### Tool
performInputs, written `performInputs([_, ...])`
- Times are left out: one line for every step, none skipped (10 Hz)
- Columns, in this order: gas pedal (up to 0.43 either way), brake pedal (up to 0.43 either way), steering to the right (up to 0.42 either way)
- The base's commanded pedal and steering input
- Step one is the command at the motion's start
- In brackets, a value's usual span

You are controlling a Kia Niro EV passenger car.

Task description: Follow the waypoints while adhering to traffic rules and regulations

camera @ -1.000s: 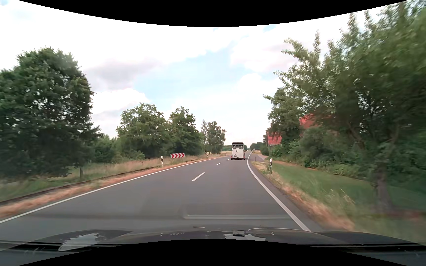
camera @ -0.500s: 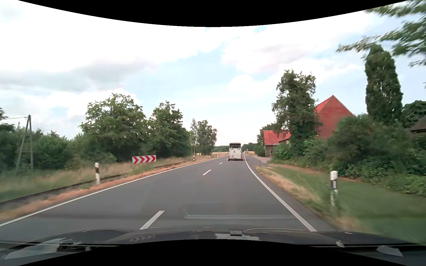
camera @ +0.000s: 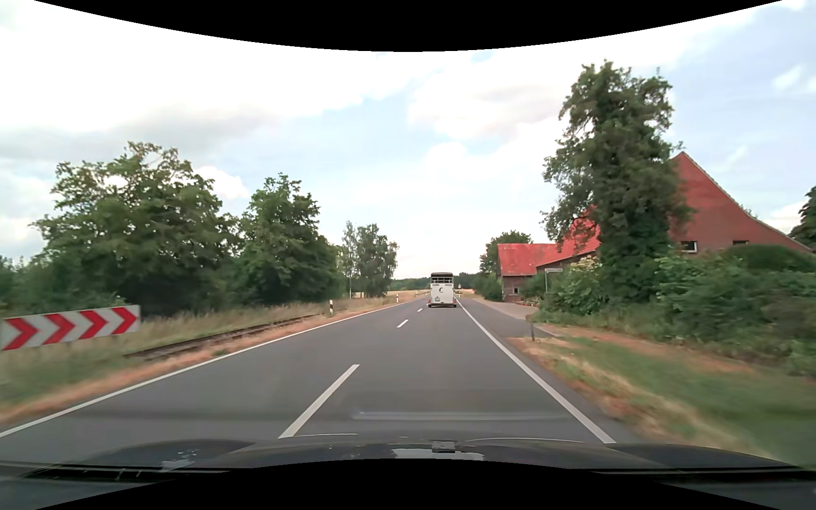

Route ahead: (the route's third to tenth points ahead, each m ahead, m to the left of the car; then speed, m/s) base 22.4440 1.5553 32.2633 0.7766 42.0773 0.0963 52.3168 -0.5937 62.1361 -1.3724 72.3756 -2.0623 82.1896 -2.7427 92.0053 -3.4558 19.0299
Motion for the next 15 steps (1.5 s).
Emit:
performInputs([0.358,0.000,0.019])
performInputs([0.358,0.000,0.013])
performInputs([0.358,0.000,0.006])
performInputs([0.358,0.000,0.005])
performInputs([0.358,0.000,0.005])
performInputs([0.358,0.000,0.005])
performInputs([0.370,0.000,0.005])
performInputs([0.378,0.000,0.005])
performInputs([0.390,0.000,0.007])
performInputs([0.390,0.000,0.009])
performInputs([0.398,0.000,0.011])
performInputs([0.398,0.000,0.011])
performInputs([0.398,0.000,0.011])
performInputs([0.398,0.000,0.010])
performInputs([0.398,0.000,0.008])
